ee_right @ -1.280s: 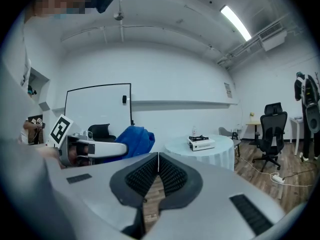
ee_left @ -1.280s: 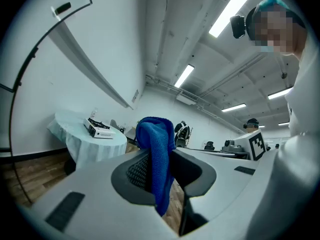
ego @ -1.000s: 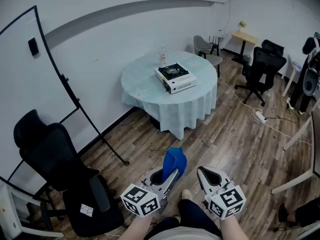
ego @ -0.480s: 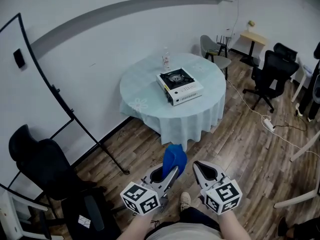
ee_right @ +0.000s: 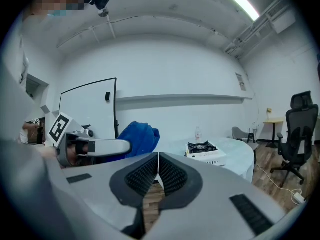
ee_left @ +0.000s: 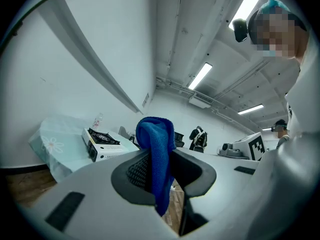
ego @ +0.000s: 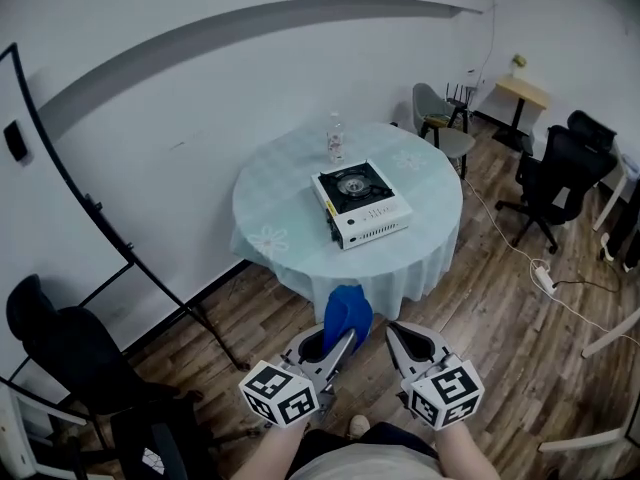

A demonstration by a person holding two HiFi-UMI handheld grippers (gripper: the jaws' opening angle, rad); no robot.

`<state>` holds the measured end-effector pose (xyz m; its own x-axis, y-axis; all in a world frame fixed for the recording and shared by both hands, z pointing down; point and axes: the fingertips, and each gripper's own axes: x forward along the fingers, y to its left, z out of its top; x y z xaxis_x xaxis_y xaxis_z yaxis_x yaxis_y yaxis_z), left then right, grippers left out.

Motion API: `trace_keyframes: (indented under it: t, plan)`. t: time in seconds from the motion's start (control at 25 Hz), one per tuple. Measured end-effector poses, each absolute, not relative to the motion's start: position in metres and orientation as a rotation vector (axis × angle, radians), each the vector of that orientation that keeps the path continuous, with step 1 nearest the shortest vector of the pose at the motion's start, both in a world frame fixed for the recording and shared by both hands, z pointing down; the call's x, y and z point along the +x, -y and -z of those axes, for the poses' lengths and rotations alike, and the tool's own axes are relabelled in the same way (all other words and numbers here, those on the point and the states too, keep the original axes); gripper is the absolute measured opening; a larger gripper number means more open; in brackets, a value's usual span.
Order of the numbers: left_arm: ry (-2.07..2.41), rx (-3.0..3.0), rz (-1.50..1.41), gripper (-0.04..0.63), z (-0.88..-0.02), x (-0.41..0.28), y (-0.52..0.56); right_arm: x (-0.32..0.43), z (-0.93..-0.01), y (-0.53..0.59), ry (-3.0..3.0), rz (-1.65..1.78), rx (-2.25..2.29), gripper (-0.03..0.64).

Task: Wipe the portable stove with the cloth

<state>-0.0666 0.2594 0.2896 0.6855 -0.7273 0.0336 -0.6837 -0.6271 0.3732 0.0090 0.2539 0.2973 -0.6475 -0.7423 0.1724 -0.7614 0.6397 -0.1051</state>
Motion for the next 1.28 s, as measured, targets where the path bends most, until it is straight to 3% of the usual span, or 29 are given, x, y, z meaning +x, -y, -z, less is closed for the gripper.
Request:
trace_keyframes:
  t: [0.6, 1.28]
  plan:
    - [1.087, 2.492, 0.136, 0.106, -0.312, -0.072, -0.153, 0.006, -0.322, -0.158, 2.714, -0.345, 1.261, 0.023]
    - [0.882, 2.570, 0.074, 0.106, -0.307, -0.104, 0.047, -0.028, -0.325, 0.031, 2.611, -0.393, 1.482, 0.023]
